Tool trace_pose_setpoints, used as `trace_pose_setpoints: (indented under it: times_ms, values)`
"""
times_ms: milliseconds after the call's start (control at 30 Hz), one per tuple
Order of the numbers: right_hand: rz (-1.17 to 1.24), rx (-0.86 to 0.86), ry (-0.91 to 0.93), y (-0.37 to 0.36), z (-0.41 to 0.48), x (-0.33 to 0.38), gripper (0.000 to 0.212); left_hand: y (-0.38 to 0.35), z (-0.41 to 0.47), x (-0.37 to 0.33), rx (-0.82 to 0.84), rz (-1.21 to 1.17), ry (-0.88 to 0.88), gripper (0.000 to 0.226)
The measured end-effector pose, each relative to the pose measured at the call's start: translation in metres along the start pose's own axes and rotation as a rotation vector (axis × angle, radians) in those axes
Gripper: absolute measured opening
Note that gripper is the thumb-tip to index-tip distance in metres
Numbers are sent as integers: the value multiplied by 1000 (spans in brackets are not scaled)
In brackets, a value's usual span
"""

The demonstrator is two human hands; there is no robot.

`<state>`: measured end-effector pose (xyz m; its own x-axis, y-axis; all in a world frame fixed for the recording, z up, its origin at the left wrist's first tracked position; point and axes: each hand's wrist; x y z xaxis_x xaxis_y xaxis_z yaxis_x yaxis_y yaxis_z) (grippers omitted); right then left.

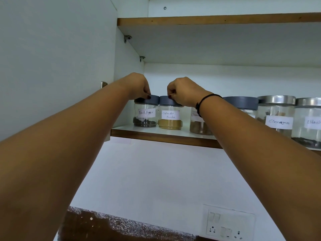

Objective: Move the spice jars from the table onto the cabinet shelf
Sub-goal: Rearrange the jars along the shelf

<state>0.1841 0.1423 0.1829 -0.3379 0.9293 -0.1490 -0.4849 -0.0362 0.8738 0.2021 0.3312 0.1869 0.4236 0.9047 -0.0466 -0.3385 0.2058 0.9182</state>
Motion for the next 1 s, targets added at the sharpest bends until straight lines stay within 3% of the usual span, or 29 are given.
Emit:
trace_pose_setpoints:
  times_ms: [433,1000]
  values:
    - [-26,-18,-8,-22,36,-20,23,-11,35,3,33,23,10,29]
    - [2,-78,-14,-54,70,-52,27,-51,73,13,-101,-95,-9,25]
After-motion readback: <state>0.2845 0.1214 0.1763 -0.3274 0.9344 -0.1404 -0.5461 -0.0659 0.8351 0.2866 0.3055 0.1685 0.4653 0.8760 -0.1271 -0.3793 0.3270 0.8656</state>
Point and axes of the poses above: each hand's wrist, its own z-axis towards the middle knuckle, its own y-axis out of the back of the hand, x = y × z, and after that the axes turned 14 degrees about x, right-handed
